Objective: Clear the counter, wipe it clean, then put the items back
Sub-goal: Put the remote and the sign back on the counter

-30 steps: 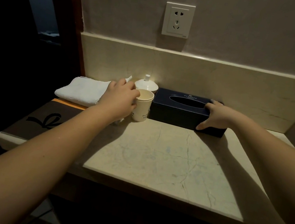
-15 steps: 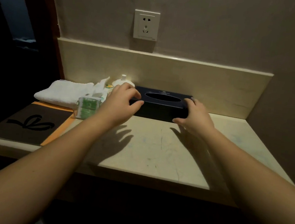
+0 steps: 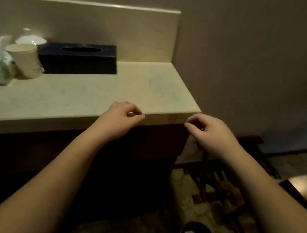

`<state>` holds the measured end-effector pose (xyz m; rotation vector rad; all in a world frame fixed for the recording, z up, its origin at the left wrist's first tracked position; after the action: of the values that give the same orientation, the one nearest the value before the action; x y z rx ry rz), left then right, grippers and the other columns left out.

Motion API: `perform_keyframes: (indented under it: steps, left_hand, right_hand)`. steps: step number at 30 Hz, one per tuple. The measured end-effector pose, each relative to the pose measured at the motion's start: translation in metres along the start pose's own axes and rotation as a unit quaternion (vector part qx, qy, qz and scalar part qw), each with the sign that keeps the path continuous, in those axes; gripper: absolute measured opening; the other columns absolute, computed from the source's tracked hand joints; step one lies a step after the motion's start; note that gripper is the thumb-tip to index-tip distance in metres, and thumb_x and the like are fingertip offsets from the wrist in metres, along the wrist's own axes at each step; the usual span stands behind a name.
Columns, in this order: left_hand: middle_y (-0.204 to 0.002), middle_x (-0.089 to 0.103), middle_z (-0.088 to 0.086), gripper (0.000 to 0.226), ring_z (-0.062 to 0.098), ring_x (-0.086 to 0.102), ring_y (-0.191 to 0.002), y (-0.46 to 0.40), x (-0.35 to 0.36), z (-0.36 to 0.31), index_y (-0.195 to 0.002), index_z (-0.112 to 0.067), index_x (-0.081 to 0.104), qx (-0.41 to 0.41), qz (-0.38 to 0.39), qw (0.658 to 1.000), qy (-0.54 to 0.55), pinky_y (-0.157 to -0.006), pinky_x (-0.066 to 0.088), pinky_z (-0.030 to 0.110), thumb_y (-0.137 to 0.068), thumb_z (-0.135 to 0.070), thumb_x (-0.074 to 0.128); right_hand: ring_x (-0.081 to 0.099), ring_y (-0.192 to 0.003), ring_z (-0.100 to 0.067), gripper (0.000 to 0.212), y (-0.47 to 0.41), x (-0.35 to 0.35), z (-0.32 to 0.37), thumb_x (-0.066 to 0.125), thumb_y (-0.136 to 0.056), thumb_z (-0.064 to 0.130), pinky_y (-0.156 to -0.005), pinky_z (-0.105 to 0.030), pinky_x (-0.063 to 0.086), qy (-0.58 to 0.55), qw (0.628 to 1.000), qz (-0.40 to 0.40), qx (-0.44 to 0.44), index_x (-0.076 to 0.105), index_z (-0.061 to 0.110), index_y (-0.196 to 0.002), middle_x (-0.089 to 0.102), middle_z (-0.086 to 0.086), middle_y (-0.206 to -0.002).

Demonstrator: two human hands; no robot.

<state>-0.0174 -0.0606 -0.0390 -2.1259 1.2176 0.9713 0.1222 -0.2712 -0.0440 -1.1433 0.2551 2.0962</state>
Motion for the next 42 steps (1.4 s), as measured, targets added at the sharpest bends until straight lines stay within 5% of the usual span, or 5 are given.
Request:
perform_keyframes:
  steps: [9, 13, 23, 30, 42]
  left_hand:
    - [-0.108, 0.053, -0.015, 0.013, 0.004, 0.051, -0.100, 0.035, 0.153, -0.106, -0.102, -0.034, 0.062, 0.103, 0.081, 0.991, -0.011, -0.076, 0.040, 0.020, -0.094, -0.042, 0.055]
    - [-0.107, 0.051, -0.016, 0.010, 0.010, 0.051, -0.106, 0.041, 0.221, -0.145, -0.098, -0.038, 0.059, 0.136, 0.156, 0.978, -0.018, -0.091, 0.047, 0.032, -0.093, -0.045, 0.054]
    - [-0.112, 0.050, -0.015, 0.018, 0.009, 0.049, -0.105, 0.061, 0.377, -0.246, -0.107, -0.031, 0.062, 0.247, 0.308, 0.918, -0.036, -0.091, 0.047, 0.034, -0.095, -0.041, 0.054]
    - [-0.108, 0.048, -0.017, 0.023, 0.011, 0.050, -0.107, 0.048, 0.472, -0.297, -0.111, -0.029, 0.062, 0.272, 0.356, 0.892, -0.060, -0.096, 0.047, 0.041, -0.095, -0.041, 0.052]
    - [-0.122, 0.051, -0.005, 0.028, 0.008, 0.053, -0.095, -0.060, 0.630, -0.437, -0.121, -0.020, 0.059, 0.230, 0.413, 0.881, -0.024, -0.074, 0.044, 0.022, -0.096, -0.032, 0.055]
  right_hand:
    - [0.052, -0.092, -0.003, 0.026, 0.180, -0.047, -0.149, 0.055, -0.093, 0.039, -0.075, -0.020, 0.041, 0.069, 0.983, 0.016, 0.171, 0.062, 0.027, -0.116, 0.060, 0.013, -0.111]
    - [0.054, -0.095, -0.004, 0.025, 0.247, -0.065, -0.193, 0.055, -0.093, 0.038, -0.075, -0.020, 0.041, 0.064, 0.968, 0.002, 0.241, 0.062, 0.028, -0.115, 0.061, 0.012, -0.115]
    - [0.056, -0.097, -0.002, 0.029, 0.379, -0.082, -0.281, 0.053, -0.095, 0.039, -0.080, -0.019, 0.049, -0.023, 0.893, -0.033, 0.448, 0.058, 0.029, -0.122, 0.058, 0.012, -0.115]
    - [0.056, -0.091, 0.002, 0.024, 0.432, -0.093, -0.346, 0.054, -0.095, 0.035, -0.079, -0.018, 0.050, -0.053, 0.841, -0.078, 0.533, 0.059, 0.031, -0.118, 0.059, 0.016, -0.104]
    - [0.054, -0.097, -0.008, 0.021, 0.428, -0.191, -0.520, 0.050, -0.098, 0.028, -0.084, -0.024, 0.045, -0.082, 0.775, -0.119, 0.616, 0.057, 0.025, -0.117, 0.056, 0.009, -0.108]
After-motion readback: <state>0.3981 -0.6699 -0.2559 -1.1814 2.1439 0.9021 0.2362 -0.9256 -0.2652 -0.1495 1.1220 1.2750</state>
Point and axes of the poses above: each hand's wrist, its own y-axis away from the middle knuckle, its own x-axis out of the palm, z = x × y, the point moved 1 cm from there along -y, towards the middle knuckle
